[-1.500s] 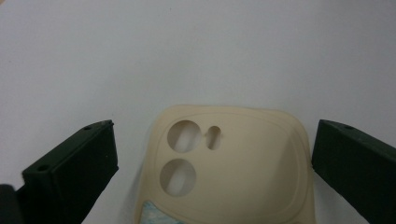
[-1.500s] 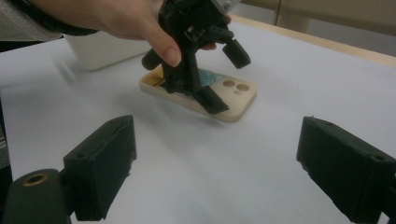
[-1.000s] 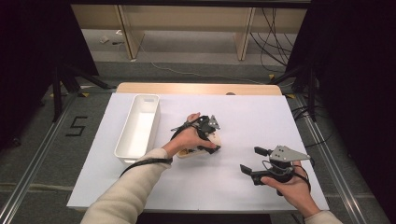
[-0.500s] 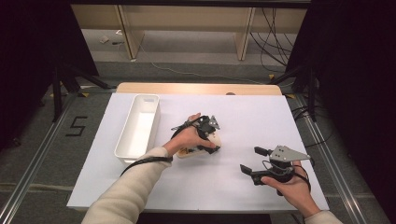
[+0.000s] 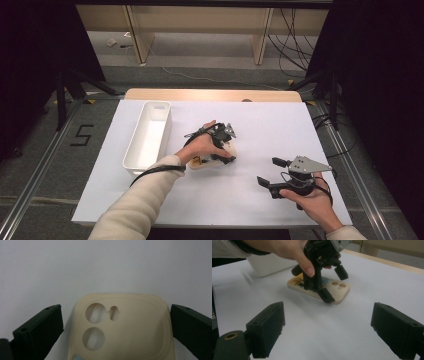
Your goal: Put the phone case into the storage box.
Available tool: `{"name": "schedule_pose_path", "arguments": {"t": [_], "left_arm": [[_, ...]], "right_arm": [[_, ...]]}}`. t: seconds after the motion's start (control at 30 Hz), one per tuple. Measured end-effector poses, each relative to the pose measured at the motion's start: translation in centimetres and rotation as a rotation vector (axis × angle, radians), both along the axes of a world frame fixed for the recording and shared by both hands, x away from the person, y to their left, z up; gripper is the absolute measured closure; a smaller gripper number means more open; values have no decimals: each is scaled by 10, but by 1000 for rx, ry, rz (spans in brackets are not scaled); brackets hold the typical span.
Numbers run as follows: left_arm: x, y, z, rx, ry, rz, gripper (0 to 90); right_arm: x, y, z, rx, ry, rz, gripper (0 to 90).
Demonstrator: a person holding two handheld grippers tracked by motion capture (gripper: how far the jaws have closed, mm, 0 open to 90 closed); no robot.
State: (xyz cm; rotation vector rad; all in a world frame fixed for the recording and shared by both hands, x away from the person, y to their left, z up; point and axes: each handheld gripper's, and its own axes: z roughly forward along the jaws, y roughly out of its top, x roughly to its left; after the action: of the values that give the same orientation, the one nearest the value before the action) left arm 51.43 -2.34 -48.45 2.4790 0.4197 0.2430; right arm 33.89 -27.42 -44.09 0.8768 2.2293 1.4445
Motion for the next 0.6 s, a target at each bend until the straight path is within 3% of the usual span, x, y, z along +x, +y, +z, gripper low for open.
{"name": "schedule_pose_path", "arguments": {"t": [0.23, 0.6], "left_arm": [[2, -3, 1, 11, 9, -28, 9], [4, -3, 1, 10, 35, -28, 23]], "right_arm": [[0, 0, 0, -1, 0, 1, 128], [0, 0, 0, -5, 0, 2, 128]]}}
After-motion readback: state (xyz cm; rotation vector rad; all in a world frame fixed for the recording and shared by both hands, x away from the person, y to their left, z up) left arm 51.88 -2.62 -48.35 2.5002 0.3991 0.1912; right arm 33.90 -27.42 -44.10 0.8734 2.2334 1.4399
